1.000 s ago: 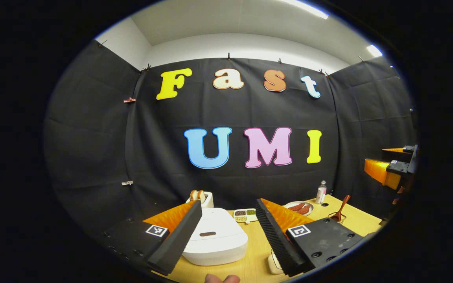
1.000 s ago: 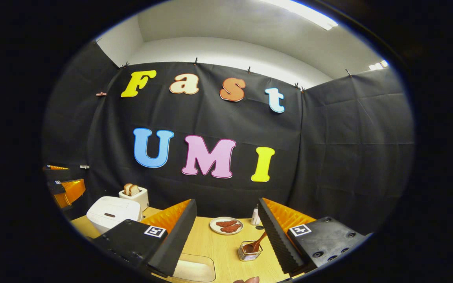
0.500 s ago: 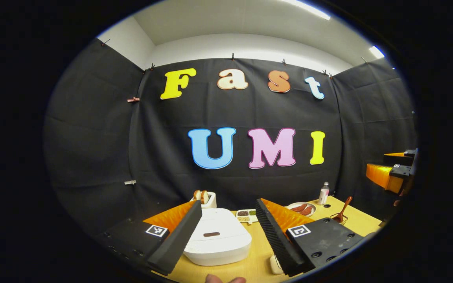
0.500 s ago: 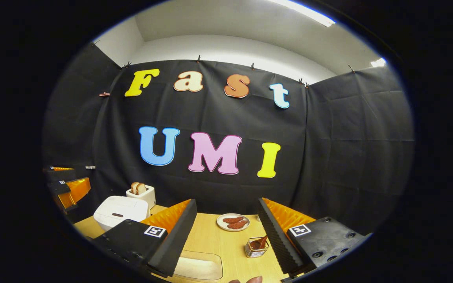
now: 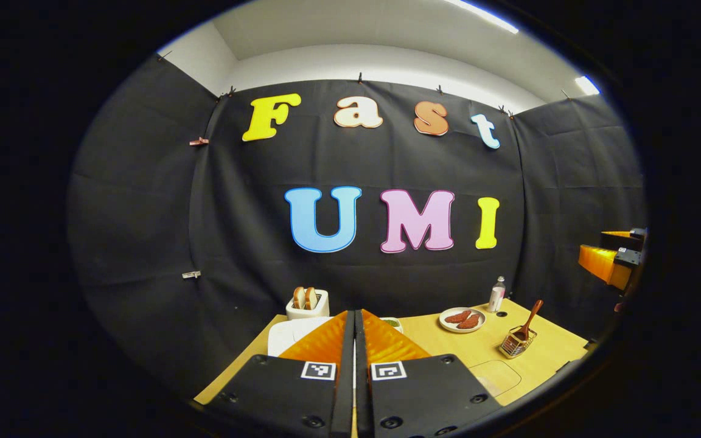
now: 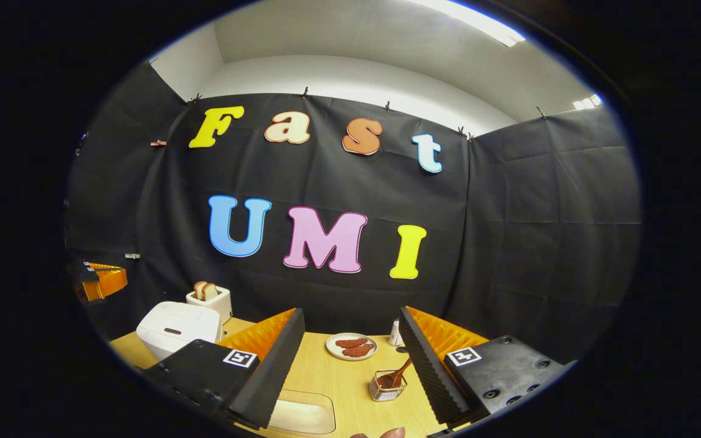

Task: Close the left gripper, press the button to open the rice cooker; take a wooden spoon from the chopstick holder with the right hand, scoop a spoonful of rice and pour it into the rice cooker, then put the wooden spoon back into the chopstick holder.

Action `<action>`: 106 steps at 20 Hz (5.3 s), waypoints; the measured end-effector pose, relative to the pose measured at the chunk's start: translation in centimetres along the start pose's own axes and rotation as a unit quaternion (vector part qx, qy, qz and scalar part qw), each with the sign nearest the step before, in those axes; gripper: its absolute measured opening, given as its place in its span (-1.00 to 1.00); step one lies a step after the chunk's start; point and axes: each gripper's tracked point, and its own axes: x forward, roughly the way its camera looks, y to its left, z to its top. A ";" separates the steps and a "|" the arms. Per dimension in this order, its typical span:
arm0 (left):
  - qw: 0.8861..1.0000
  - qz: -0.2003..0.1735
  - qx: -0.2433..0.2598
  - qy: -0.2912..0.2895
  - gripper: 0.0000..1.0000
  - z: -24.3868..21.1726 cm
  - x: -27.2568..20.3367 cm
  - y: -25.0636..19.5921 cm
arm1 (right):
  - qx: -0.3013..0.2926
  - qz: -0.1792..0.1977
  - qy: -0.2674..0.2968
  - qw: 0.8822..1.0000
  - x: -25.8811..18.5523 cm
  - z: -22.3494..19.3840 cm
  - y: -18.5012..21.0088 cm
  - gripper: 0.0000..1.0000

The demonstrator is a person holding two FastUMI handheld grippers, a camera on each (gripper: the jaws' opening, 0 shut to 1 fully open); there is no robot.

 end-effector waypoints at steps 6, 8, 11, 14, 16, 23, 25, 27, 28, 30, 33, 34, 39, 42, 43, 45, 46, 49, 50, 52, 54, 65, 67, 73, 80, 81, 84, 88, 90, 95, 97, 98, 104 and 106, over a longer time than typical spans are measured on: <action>0.993 -0.026 -0.050 0.100 -0.87 -5.8 5.0 2.4 | 0.009 -0.005 0.009 1.000 0.2 -0.6 -0.7 0.94; 0.987 -0.030 -0.067 0.141 -0.87 -8.5 6.8 3.4 | 0.003 -0.011 0.008 1.000 0.3 -0.7 -1.2 0.94; 0.978 -0.024 -0.093 0.187 -0.87 -11.6 8.9 4.6 | -0.008 -0.025 0.008 1.000 0.4 -1.2 -2.4 0.94; 0.968 -0.026 -0.097 0.231 -0.88 -14.5 10.6 5.2 | -0.010 -0.038 0.017 0.999 0.5 -2.1 -3.7 0.94; 0.961 -0.022 -0.099 0.256 -0.88 -16.0 11.9 5.2 | -0.008 -0.048 0.022 0.999 0.5 -2.5 -4.8 0.94; 0.949 -0.024 -0.078 0.305 -0.87 -19.0 13.6 5.7 | -0.008 -0.082 0.037 0.996 0.5 -3.6 -7.6 0.94; 0.944 -0.028 -0.060 0.324 -0.86 -19.8 13.1 5.5 | -0.008 -0.085 0.040 0.996 0.7 -3.8 -7.8 0.94; 0.941 -0.037 -0.034 0.334 -0.86 -20.0 12.9 5.3 | -0.006 -0.084 0.041 0.996 1.0 -4.0 -7.7 0.94; 0.939 -0.040 -0.027 0.340 -0.85 -20.2 13.0 5.1 | -0.004 -0.082 0.042 0.996 1.1 -4.0 -7.5 0.94; 0.937 -0.036 -0.033 0.346 -0.85 -20.4 12.8 5.3 | -0.003 -0.080 0.042 0.996 1.2 -4.2 -7.2 0.94; 0.936 -0.035 -0.066 0.345 -0.86 -20.0 13.0 5.3 | -0.002 -0.079 0.039 0.996 1.1 -4.1 -7.0 0.94; 0.936 -0.035 -0.072 0.343 -0.86 -19.8 13.1 5.3 | -0.002 -0.080 0.039 0.996 1.0 -4.0 -7.1 0.94; 0.962 -0.022 -0.043 0.270 -0.86 -15.3 14.0 5.9 | 0.002 -0.079 0.029 0.996 0.5 -3.2 -7.4 0.94; 0.980 -0.003 -0.012 0.200 -0.86 -10.7 15.0 6.7 | 0.005 -0.080 0.027 0.996 0.3 -3.1 -7.5 0.95; 0.984 0.003 -0.006 0.180 -0.86 -9.3 15.2 6.9 | 0.004 -0.080 0.029 0.996 0.1 -3.2 -7.5 0.95; 0.990 0.016 0.000 0.141 -0.86 -6.8 15.7 7.6 | 0.003 -0.077 0.029 0.997 -0.2 -3.1 -7.4 0.94; 0.992 0.024 0.003 0.124 -0.87 -5.7 15.9 8.1 | 0.003 -0.077 0.029 0.997 -0.4 -3.0 -7.5 0.94; 0.996 0.048 0.026 0.070 -0.82 -2.7 15.8 9.3 | 0.004 -0.075 0.031 0.997 -0.9 -3.0 -7.7 0.94; 0.997 0.051 0.036 0.055 -0.82 -1.9 15.7 9.4 | 0.004 -0.074 0.031 0.997 -1.0 -3.0 -7.8 0.94; 0.997 0.054 0.046 0.031 -0.73 -0.3 14.9 9.3 | 0.004 -0.072 0.032 0.997 -1.2 -2.9 -7.9 0.94; 0.997 0.048 0.052 0.016 0.42 0.5 13.9 8.7 | 0.008 -0.070 0.034 0.997 -1.4 -3.1 -8.1 0.94; 0.998 0.068 0.008 0.014 0.93 0.0 6.7 5.0 | 0.025 -0.025 0.086 0.996 0.7 -8.8 -10.7 0.94; 0.997 0.074 0.004 0.021 0.93 -0.8 5.4 3.9 | 0.034 -0.018 0.109 0.993 2.0 -11.1 -11.8 0.96; 0.995 0.093 -0.002 0.019 0.94 -2.2 2.8 0.0 | 0.079 0.001 0.161 0.984 7.3 -18.3 -14.5 0.96; 0.993 0.105 -0.006 0.049 0.94 -5.8 2.4 -4.1 | 0.129 0.050 0.221 0.965 14.4 -27.0 -15.1 0.77; 0.993 0.109 -0.008 0.054 0.94 -6.2 2.5 -4.6 | 0.136 0.053 0.228 0.962 15.3 -28.2 -15.2 0.63; 0.990 0.122 -0.009 0.065 0.94 -7.2 2.8 -5.1 | 0.148 0.061 0.245 0.956 17.6 -31.6 -15.2 0.58; 0.988 0.138 -0.013 0.073 0.94 -8.2 3.1 -5.5 | 0.172 0.066 0.265 0.946 19.6 -35.0 -15.0 -0.05; 0.986 0.146 -0.017 0.080 0.94 -8.8 3.0 -5.7 | 0.191 0.068 0.269 0.942 20.5 -35.9 -15.1 0.12; 0.982 0.159 -0.019 0.101 0.94 -10.7 2.2 -5.8 | 0.220 0.088 0.258 0.937 21.5 -36.2 -14.3 -0.46; 0.981 0.161 -0.020 0.104 0.94 -10.8 2.2 -5.9 | 0.229 0.102 0.253 0.934 21.3 -35.6 -13.9 -0.58; 0.981 0.161 -0.020 0.104 0.94 -10.7 2.3 -6.0 | 0.228 0.100 0.250 0.936 21.3 -35.5 -14.0 -0.65; 0.983 0.154 -0.014 0.095 0.94 -9.4 2.7 -6.4 | 0.250 0.088 0.208 0.942 21.5 -31.2 -15.1 -0.79; 0.984 0.150 -0.013 0.092 0.94 -9.1 2.4 -6.2 | 0.242 0.088 0.187 0.948 21.2 -28.7 -15.5 -0.79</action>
